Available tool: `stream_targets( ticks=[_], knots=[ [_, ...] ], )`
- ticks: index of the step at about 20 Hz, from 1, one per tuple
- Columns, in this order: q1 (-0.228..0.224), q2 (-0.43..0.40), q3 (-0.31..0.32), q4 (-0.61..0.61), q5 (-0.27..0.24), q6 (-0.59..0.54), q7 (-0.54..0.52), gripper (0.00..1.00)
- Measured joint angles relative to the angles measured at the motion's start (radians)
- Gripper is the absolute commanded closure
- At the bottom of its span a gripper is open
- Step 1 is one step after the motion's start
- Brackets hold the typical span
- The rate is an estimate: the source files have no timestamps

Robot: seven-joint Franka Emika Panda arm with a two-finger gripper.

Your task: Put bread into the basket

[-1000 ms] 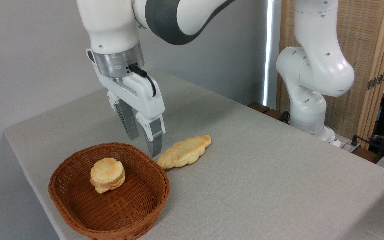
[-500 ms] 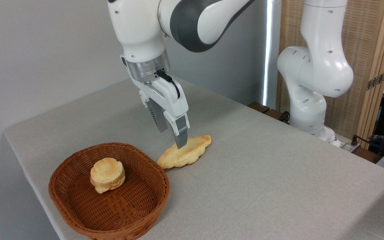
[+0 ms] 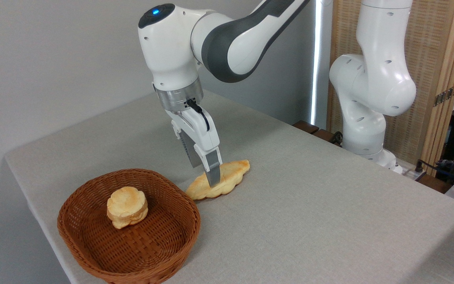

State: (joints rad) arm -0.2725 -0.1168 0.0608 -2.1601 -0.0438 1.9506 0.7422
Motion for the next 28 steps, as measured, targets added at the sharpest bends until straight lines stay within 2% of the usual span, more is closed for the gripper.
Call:
stream_targets(
  ticks=[11,14,28],
  knots=[
    [0.000,0.019,0.000,-0.012,0.018,0.000,0.000,0.00],
    [-0.001,0.031,0.000,-0.017,0.037,0.000,0.000,0.00],
    [-0.013,0.045,0.000,-0.010,0.040,0.001,0.000,0.00]
  ],
)
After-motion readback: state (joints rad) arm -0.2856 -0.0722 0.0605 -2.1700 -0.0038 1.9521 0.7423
